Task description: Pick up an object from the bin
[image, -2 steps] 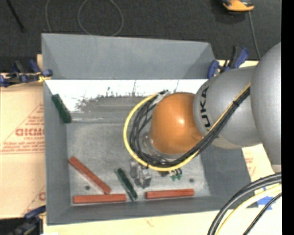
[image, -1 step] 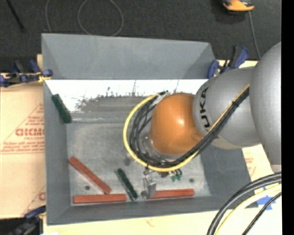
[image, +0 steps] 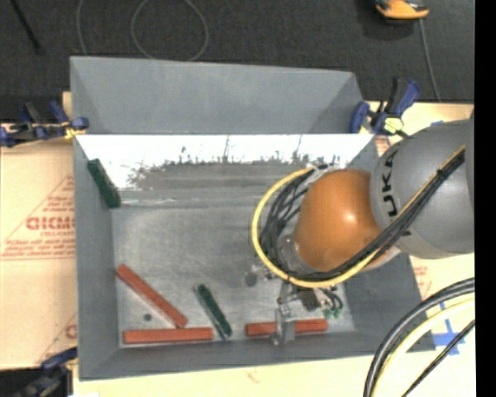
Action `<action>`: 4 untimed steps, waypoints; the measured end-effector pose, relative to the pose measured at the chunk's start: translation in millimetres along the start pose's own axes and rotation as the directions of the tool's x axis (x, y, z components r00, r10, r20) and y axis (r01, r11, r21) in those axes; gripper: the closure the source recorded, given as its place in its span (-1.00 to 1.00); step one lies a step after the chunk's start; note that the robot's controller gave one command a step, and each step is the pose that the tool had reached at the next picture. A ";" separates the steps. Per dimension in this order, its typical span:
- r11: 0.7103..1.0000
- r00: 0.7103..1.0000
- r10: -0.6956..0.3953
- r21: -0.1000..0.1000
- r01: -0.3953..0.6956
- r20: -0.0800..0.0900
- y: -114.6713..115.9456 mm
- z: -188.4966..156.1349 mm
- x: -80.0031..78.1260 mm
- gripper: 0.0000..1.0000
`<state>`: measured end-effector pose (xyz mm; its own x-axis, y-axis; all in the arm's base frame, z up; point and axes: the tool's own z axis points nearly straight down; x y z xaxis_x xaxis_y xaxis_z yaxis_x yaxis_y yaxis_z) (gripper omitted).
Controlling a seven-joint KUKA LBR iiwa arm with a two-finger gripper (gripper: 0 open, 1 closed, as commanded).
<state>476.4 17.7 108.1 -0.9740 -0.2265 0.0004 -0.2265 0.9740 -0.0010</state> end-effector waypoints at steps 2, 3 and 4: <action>0.562 0.562 -0.827 0.002 0.827 0.004 -70.4 29.1 -26.2 -1.00; 0.240 0.240 -0.971 0.004 0.971 0.003 -28.0 -33.0 4.1 -1.00; -0.160 -0.160 -0.987 -0.001 0.987 0.000 -106.1 -3.1 17.3 -1.00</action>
Offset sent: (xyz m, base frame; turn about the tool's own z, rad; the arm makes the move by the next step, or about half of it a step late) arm 0.0019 -0.0927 -0.0330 -0.5443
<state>483.5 -89.5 111.3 0.3793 -0.9253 0.0008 -0.9253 -0.3793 0.0016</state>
